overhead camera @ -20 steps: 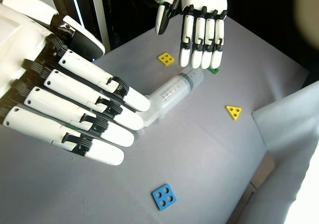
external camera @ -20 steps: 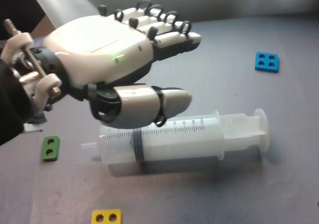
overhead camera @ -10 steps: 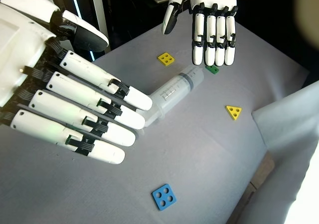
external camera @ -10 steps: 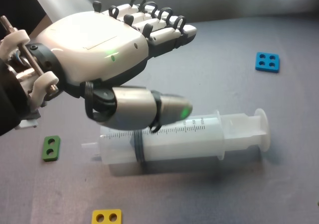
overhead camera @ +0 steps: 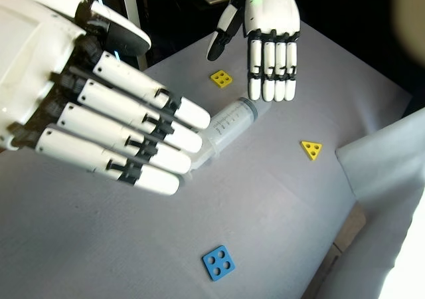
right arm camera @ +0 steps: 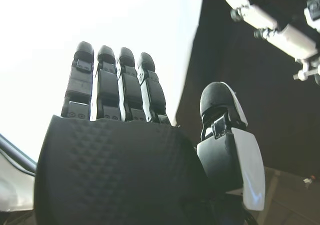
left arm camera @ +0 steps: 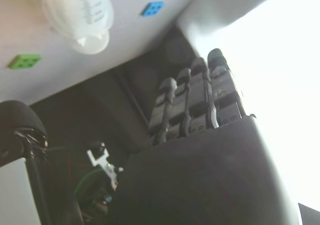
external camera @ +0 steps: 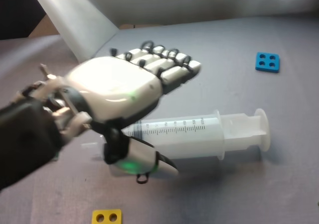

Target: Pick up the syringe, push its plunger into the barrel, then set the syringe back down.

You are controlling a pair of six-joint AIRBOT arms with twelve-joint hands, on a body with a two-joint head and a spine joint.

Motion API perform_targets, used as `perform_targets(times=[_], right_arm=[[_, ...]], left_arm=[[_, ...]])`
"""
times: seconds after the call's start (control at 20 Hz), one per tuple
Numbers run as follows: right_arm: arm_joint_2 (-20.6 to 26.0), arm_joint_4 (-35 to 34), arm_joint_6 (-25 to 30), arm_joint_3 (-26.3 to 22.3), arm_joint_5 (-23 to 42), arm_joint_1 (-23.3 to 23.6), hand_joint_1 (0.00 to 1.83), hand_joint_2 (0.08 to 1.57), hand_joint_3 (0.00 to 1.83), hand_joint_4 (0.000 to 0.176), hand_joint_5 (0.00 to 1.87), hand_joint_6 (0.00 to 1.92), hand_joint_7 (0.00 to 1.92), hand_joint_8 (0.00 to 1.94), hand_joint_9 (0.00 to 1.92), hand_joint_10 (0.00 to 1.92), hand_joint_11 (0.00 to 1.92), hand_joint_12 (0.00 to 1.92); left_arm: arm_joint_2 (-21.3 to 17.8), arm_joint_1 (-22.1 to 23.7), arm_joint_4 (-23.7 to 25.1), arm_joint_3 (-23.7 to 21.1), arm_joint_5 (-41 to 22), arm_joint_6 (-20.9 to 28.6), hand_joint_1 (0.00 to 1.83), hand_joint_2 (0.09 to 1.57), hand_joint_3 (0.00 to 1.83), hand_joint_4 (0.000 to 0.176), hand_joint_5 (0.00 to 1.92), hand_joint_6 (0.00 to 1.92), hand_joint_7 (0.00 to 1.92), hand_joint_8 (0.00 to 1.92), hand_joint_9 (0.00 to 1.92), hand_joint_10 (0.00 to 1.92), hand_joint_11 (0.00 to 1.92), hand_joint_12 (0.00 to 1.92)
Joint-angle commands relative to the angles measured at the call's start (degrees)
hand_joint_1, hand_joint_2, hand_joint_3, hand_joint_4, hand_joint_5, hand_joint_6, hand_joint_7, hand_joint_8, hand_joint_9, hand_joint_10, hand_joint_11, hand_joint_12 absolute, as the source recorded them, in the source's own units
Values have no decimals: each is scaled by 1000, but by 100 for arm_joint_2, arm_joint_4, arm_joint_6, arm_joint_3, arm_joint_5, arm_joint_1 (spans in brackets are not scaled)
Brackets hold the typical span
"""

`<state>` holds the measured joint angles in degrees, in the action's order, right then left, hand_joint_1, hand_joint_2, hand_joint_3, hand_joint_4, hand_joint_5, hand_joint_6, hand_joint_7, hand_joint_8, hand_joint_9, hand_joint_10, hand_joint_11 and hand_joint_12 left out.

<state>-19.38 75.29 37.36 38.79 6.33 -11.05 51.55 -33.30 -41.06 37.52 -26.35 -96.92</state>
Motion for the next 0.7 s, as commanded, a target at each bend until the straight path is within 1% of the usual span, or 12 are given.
perform_targets(times=[0.0, 0.05, 0.1, 0.15, 0.2, 0.3, 0.35, 0.4, 0.5, 0.55, 0.6, 0.65], right_arm=[[34, -91, 45, -5, 131, 48, 0, 1341, 1, 0, 121, 1, 92, 1, 47, 2, 0, 110], [42, -93, 50, -6, 128, 39, 0, 1344, 2, 0, 123, 2, 96, 2, 51, 4, 0, 115], [45, -246, 60, -6, 93, 25, 0, 1343, 1, 0, 138, 5, 112, 5, 63, 6, 0, 153], [63, -608, 61, -6, 40, 9, 0, 1332, 0, 0, 162, 14, 128, 10, 69, 8, 0, 160], [90, -1152, 62, -6, -50, -10, 0, 1320, 0, 0, 180, 21, 140, 14, 76, 10, 0, 159], [94, -1969, 63, -8, -337, -24, 0, 1308, 0, 0, 200, 17, 149, 7, 76, 6, 0, 132], [96, -2229, 64, -9, -435, -32, 0, 1310, 0, 0, 193, 9, 137, 1, 67, 2, 0, 88], [102, -2358, 64, -9, -445, -44, 0, 1307, 0, 0, 187, 4, 126, 1, 56, 1, 0, 55], [106, -2554, 65, -11, -445, -50, 0, 1310, 0, 0, 179, 0, 120, 0, 51, 0, 0, 49], [113, -2757, 65, -12, -449, -58, 0, 1310, 0, 0, 193, 1, 137, 0, 65, 2, 0, 95], [120, -2959, 65, -14, -480, -64, 0, 1309, 0, 0, 196, 2, 141, 0, 67, 2, 0, 104], [128, -3255, 65, -35, -653, -65, 0, 1309, 0, 0, 191, 1, 137, 0, 63, 0, 0, 90]], left_arm=[[137, 11, 126, 57, -653, -10, 820, 853, 0, 0, 0, 0, 0, 0, 0, 0, 0, 8], [266, -20, 25, 103, -708, -115, 828, 870, 0, 0, 0, 0, 0, 0, 0, 0, 0, 1], [392, -37, -179, 146, -730, -331, 839, 876, 0, 0, 0, 0, 0, 0, 0, 0, 0, 0], [506, -37, -492, 175, -749, -633, 833, 888, 5, 0, 9, 3, 0, 0, 0, 0, 4, 2], [634, -60, -716, 231, -776, -873, 837, 900, 10, 0, 5, 1, 0, 0, 0, 0, 7, 3], [798, -124, -1071, 322, -830, -1173, 837, 907, 12, 0, 0, 0, 0, 0, 0, 0, 8, 4], [883, -158, -1250, 371, -917, -1328, 859, 909, 12, 0, 0, 0, 0, 0, 0, 0, 1, 0], [954, -195, -1377, 415, -1015, -1420, 867, 908, 10, 0, 0, 0, 0, 0, 0, 0, 0, 0], [1090, -259, -1513, 539, -1141, -1494, 846, 917, 12, 0, 0, 0, 0, 0, 0, 0, 7, 3], [1164, -278, -1558, 612, -1163, -1525, 878, 913, 9, 0, 0, 0, 0, 0, 0, 0, 6, 3], [1233, -295, -1574, 678, -1167, -1540, 876, 917, 10, 0, 0, 0, 0, 0, 0, 0, 10, 5], [1329, -319, -1596, 764, -1167, -1574, 895, 910, 5, 0, 5, 2, 0, 0, 0, 0, 14, 7]])
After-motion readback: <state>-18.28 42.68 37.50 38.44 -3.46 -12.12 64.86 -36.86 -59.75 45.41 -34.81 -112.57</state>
